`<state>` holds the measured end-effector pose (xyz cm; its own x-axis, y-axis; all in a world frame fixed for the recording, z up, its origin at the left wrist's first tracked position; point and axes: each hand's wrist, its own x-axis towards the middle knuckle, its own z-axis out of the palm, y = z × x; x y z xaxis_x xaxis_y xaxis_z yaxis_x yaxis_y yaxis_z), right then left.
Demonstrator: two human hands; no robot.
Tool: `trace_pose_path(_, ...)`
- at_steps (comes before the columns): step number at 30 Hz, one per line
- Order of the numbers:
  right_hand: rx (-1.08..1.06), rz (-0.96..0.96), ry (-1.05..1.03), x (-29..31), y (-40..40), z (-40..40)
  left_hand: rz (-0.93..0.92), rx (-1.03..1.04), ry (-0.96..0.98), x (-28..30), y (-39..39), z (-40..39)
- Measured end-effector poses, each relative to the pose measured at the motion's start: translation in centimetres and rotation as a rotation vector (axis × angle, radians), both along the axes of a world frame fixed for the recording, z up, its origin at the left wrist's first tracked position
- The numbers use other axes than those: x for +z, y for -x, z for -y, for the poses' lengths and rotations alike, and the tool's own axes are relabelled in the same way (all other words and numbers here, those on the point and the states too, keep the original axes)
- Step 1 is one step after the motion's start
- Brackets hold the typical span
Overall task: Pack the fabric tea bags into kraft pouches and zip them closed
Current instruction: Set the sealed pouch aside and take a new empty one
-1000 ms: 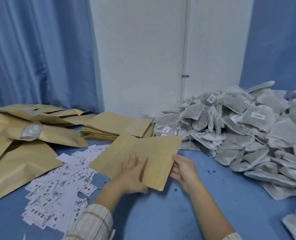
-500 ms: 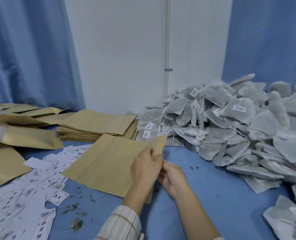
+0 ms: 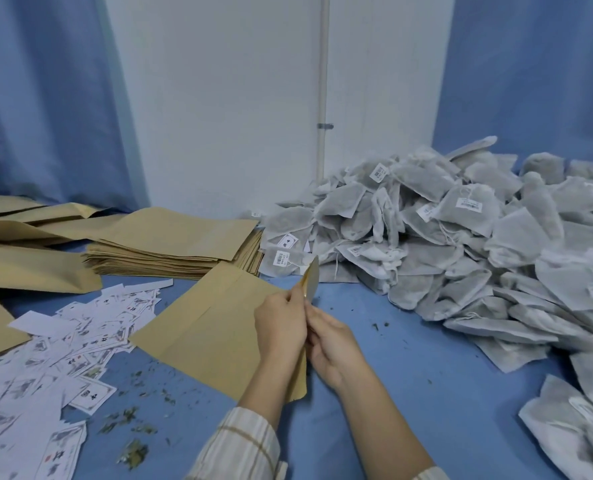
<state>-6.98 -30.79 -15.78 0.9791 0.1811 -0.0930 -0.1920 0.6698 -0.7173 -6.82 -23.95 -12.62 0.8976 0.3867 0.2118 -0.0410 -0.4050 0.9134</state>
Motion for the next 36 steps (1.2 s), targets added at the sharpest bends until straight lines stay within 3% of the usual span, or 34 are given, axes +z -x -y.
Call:
trace_pose_path(3,-0.043,0.010,0.013,0.1,0.2,-0.1,0.000,-0.020,-0.030,0.1,0.0,0.0)
trace_pose_path(4,-0.103,0.033,0.134,0.3,0.2,-0.1,-0.005,-0.035,-0.064,0.1,0.1,0.1)
trace_pose_path(7,-0.338,0.139,0.784,0.8,0.2,0.5,-0.011,-0.052,-0.246,-0.1,0.5,0.8)
trace_pose_path(10,-0.439,0.222,1.002,1.1,0.5,1.4,-0.020,-0.053,-0.353,-0.1,0.8,1.7)
trace_pose_path(14,-0.472,0.176,1.000,0.6,0.9,1.6,-0.010,-0.024,-0.391,-0.3,0.9,2.2)
trace_pose_path(21,-0.477,0.090,0.928,-0.2,0.8,0.7,0.031,0.076,-0.255,-1.2,0.8,1.9)
trace_pose_path(28,-0.586,0.021,1.036,-0.6,0.4,0.9,0.141,0.173,-0.261,-1.7,0.6,2.2)
trace_pose_path(34,-0.659,0.379,1.071,0.0,0.5,2.0,0.174,0.070,-0.519,-1.7,0.5,2.5)
trace_pose_path(36,-0.569,0.371,0.984,0.1,0.4,2.2,0.152,0.048,-0.640,-1.6,0.6,2.6)
